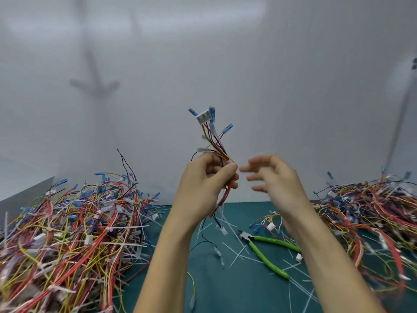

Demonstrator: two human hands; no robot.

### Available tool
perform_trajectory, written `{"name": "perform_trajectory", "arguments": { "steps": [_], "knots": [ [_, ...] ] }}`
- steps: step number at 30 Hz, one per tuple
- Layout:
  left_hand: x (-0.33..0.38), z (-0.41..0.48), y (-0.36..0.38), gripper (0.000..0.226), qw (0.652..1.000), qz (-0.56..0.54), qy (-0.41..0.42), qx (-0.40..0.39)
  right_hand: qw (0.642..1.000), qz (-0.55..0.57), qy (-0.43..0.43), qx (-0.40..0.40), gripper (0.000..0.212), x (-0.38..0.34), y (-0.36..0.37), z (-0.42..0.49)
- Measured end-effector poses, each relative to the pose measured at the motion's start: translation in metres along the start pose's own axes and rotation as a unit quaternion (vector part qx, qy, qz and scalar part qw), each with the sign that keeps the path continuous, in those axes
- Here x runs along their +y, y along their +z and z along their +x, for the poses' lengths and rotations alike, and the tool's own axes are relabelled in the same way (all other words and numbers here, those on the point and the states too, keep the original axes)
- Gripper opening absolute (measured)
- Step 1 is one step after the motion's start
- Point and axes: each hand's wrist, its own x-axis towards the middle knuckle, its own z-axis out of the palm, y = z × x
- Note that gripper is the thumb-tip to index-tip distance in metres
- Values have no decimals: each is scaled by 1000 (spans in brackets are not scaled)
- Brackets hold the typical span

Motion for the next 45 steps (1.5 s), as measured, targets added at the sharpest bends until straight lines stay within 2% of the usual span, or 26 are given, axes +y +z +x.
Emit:
{"name": "perform_trajectory", "arguments": {
  "steps": [1, 2, 4, 5, 6, 7, 10, 14, 18, 20, 26, 30, 34, 37, 41, 45],
  "knots": [
    [-1, 0, 0, 8, 1000, 14, -1, 2, 992, -121, 18, -7, 19, 10, -3, 3],
    [-1, 0, 1, 8, 1000, 22, -3, 4, 963, -265, 32, -39, 16, 23, -6, 6],
    [1, -1, 2, 6, 1000, 5, -10, 3, 853, -496, 77, -144, 20, 46, -10, 7],
    [2, -2, 2, 5, 1000, -11, -13, 3, 800, -558, 107, -191, 26, 56, -10, 5],
    [3, -2, 2, 4, 1000, -25, -16, 3, 764, -588, 135, -229, 32, 62, -9, 2],
    [4, -2, 1, 2, 999, -38, -19, 1, 743, -600, 156, -254, 36, 68, -8, 0],
    [4, -2, -2, 12, 997, -69, -33, -6, 723, -604, 187, -278, 45, 81, -6, -5],
    [4, -1, -6, 14, 996, -86, -37, 2, 705, -644, 155, -253, 42, 91, -5, -5],
    [3, -1, -8, 13, 996, -82, -43, 14, 703, -665, 127, -220, 31, 92, 1, -7],
    [3, -1, -9, 12, 996, -72, -44, 16, 706, -667, 123, -204, 34, 92, 5, -9],
    [5, -1, -15, 10, 997, -52, -36, 52, 754, -635, 81, -147, 34, 76, 13, -7],
    [5, -2, -18, 10, 995, -56, -37, 80, 821, -554, 65, -117, 31, 57, 14, 0],
    [7, -4, -21, 9, 993, -70, -44, 89, 916, -382, 41, -113, 29, 34, 10, 3],
    [8, -4, -21, 6, 992, -76, -41, 90, 957, -268, -8, -113, 29, 13, 5, -3],
    [10, -4, -20, 9, 992, -78, -36, 93, 947, -273, -84, -149, 41, -11, 0, -13],
    [13, -4, -21, 11, 992, -80, -44, 92, 936, -296, -120, -150, 38, -18, -3, -15]
  ]
}}
